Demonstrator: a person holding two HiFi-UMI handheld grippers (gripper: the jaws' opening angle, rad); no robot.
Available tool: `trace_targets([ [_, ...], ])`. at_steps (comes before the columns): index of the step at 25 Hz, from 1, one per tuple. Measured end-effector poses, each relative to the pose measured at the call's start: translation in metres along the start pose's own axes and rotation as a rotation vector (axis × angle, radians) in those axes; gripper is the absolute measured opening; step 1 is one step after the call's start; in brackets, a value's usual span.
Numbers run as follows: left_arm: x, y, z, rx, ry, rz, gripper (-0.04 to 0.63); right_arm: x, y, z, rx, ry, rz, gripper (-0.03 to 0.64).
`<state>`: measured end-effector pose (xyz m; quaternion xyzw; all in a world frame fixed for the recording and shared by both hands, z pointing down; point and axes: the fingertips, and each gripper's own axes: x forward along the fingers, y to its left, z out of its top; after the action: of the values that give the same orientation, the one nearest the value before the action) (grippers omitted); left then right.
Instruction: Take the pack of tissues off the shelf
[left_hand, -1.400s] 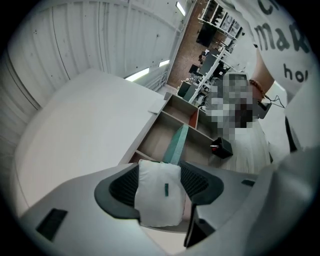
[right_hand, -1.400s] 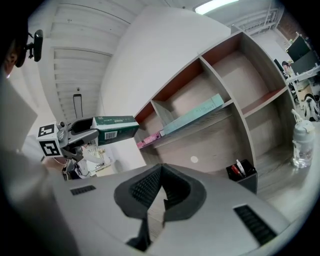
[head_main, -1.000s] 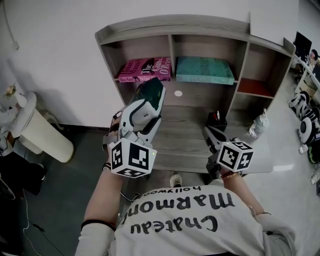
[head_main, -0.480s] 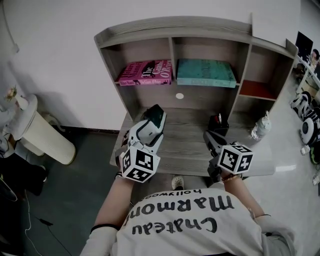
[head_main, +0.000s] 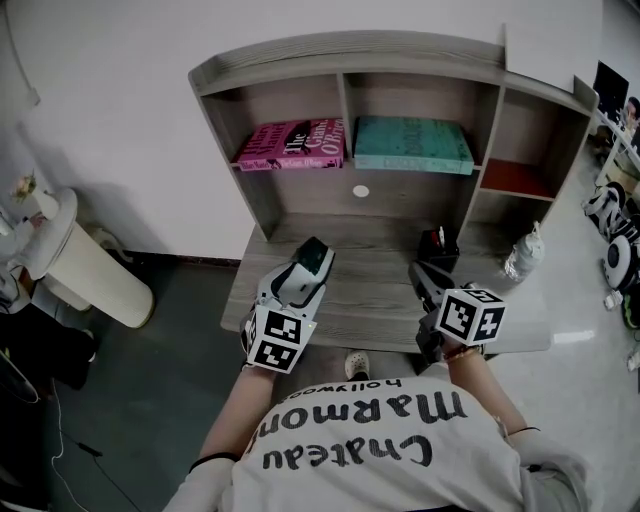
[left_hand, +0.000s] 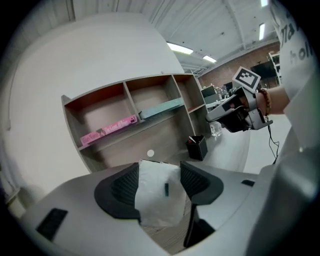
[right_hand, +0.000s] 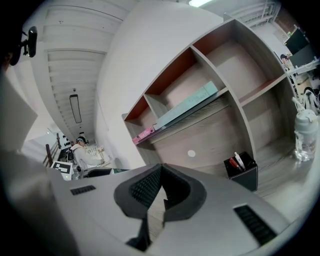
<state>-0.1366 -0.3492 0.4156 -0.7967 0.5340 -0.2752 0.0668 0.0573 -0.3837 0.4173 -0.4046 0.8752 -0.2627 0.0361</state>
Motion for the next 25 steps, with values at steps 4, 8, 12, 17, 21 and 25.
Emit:
trace_targets([
  [4,0.001,0.004,-0.016,-0.112,0.017,-0.008,0.265,0.01,-0.008,-0.001,-0.039,0.018,-0.02,0.008],
  [8,-0.001,0.013,-0.023,-0.24,0.014,0.003,0.267,0.018,-0.011,0.0,-0.057,0.039,-0.034,0.008],
  [12,-0.004,0.018,-0.023,-0.29,0.005,0.018,0.266,0.02,-0.006,-0.002,-0.062,0.056,-0.034,0.008],
  [17,-0.013,0.016,-0.024,-0.32,-0.014,0.035,0.265,0.017,-0.001,-0.006,-0.085,0.076,-0.049,0.008],
  [21,-0.02,0.011,-0.024,-0.276,-0.017,0.05,0.267,0.015,0.006,-0.014,-0.114,0.104,-0.061,0.008],
  [25,-0.027,0.007,-0.026,-0.288,-0.018,0.046,0.267,0.013,0.011,-0.03,-0.139,0.146,-0.066,0.008],
])
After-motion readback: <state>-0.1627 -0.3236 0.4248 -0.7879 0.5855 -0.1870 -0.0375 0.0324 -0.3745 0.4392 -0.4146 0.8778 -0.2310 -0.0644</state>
